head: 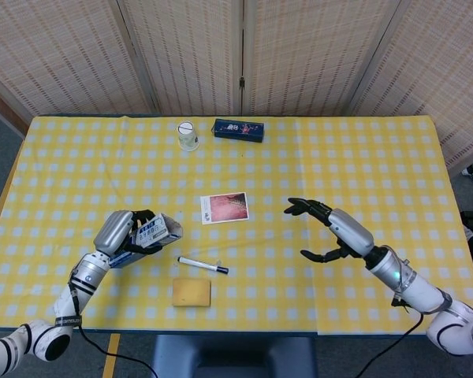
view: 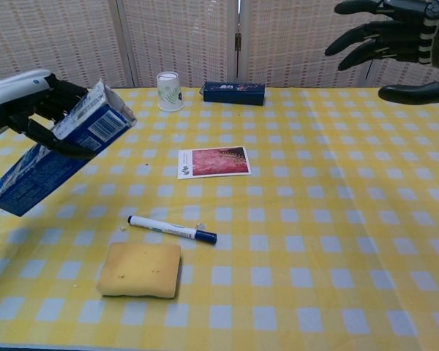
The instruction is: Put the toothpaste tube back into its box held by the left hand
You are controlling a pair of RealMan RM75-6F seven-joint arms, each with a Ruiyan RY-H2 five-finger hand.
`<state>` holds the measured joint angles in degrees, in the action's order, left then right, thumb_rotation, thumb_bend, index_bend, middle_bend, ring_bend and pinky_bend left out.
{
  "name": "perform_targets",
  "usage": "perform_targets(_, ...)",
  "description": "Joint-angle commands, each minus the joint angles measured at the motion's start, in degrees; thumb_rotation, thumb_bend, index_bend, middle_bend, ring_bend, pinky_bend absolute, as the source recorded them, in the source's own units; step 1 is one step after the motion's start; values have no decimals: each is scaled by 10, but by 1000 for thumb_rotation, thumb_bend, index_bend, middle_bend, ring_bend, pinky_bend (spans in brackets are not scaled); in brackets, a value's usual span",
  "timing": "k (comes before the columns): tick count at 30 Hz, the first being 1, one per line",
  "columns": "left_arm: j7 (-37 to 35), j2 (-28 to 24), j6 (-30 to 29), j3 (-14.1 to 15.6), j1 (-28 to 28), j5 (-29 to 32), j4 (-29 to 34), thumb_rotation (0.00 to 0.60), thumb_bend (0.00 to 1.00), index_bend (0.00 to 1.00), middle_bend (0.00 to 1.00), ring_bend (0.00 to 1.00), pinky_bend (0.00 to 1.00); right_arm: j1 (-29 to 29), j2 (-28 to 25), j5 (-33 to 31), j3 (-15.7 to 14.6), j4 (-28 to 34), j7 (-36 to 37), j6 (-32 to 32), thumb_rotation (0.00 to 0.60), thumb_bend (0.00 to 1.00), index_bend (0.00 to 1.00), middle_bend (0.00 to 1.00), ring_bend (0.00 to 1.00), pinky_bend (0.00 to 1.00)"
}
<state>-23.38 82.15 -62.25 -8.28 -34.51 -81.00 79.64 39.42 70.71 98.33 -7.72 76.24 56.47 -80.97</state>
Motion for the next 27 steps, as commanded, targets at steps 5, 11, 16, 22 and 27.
perform_targets(5, 18, 45, 16, 5, -13, 2, -97, 600, 162, 651, 668, 592, 721, -59, -12, -14, -6, -19, -113, -22, 558, 348, 0, 200, 204, 97)
perform_targets(11, 24, 88, 40, 19, -12, 12, -158, 600, 164, 651, 670, 596, 724, -91, -49, -34, -15, 24, -244, 5, 589, 348, 0, 108, 175, 46)
perform_targets(16, 24, 124, 48, 36, -10, 2, -214, 600, 163, 652, 670, 596, 725, -127, -80, -101, -9, 104, -410, 38, 593, 348, 0, 48, 101, 0)
perform_targets(22, 5, 155, 50, 43, -9, -6, -260, 600, 163, 650, 670, 591, 725, -157, -84, -159, 4, 157, -509, 57, 600, 348, 0, 0, 55, 0)
perform_targets(27, -11, 170, 44, 48, -6, -16, -282, 600, 155, 527, 597, 463, 565, -169, -85, -144, 11, 149, -487, 59, 600, 349, 0, 0, 53, 0)
